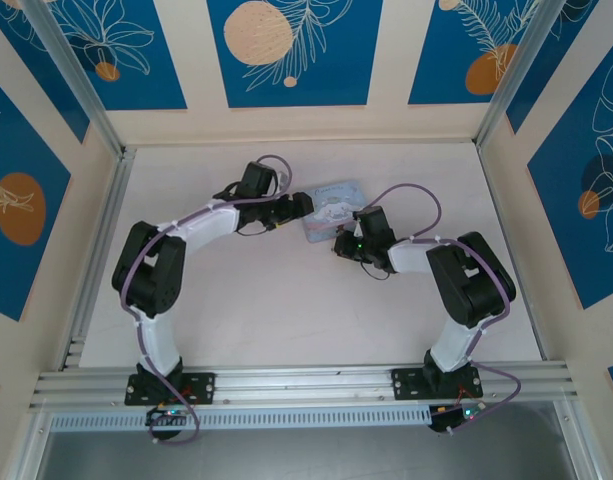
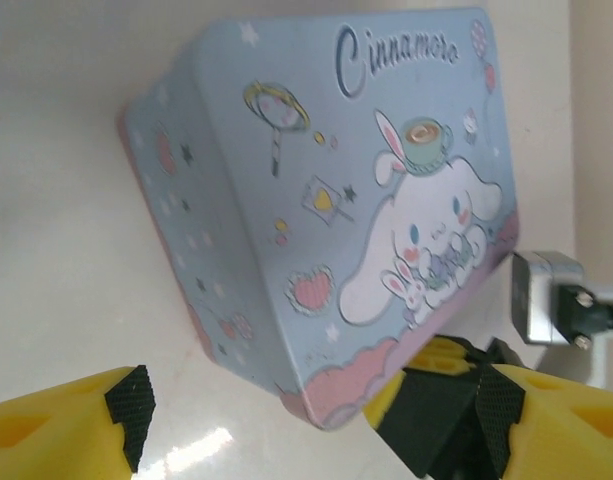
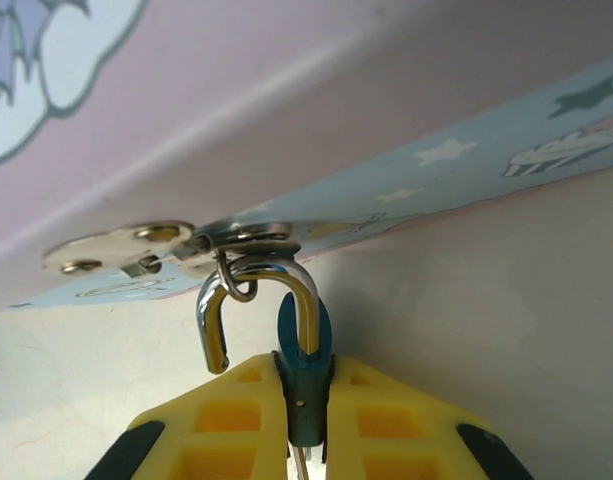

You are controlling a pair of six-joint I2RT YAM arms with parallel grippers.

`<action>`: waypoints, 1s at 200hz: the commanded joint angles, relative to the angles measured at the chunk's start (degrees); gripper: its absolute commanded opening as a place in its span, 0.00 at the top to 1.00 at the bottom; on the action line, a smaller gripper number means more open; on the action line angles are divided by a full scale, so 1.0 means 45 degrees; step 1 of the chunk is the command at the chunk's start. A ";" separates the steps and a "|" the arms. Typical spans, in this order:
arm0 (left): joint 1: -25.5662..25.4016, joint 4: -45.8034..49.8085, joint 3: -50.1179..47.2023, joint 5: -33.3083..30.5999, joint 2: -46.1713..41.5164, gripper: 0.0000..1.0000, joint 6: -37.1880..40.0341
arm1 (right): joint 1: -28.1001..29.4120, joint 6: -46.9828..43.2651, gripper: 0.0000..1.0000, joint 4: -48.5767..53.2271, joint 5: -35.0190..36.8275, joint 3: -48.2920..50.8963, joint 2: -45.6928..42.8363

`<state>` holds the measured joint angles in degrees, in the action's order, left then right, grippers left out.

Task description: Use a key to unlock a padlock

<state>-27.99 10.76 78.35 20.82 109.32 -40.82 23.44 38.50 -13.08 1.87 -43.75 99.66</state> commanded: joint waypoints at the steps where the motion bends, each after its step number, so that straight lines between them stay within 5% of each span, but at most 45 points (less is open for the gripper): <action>1: -0.0005 0.1857 0.1110 -0.1687 0.0435 0.15 0.1465 | -0.0298 0.0574 1.00 0.0320 -0.0523 0.0437 -0.0207; 71: -0.0790 0.3806 0.3209 -0.3538 0.1885 0.12 0.3118 | -0.0979 0.2526 1.00 -0.1246 -0.2306 0.1147 -0.0203; 147: -0.1472 0.3633 0.2609 -0.3923 0.2143 0.13 0.3459 | -0.1230 0.4709 1.00 -0.2562 -0.2758 0.1364 -0.0047; 200: -0.1561 0.3657 0.1984 -0.3806 0.2326 0.22 0.3395 | -0.1640 0.6768 1.00 -0.4066 -0.2747 0.1308 0.0591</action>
<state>-34.28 22.33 90.04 4.40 117.84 -26.83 16.95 63.40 -26.81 -10.11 -37.69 100.66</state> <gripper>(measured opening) 0.791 0.106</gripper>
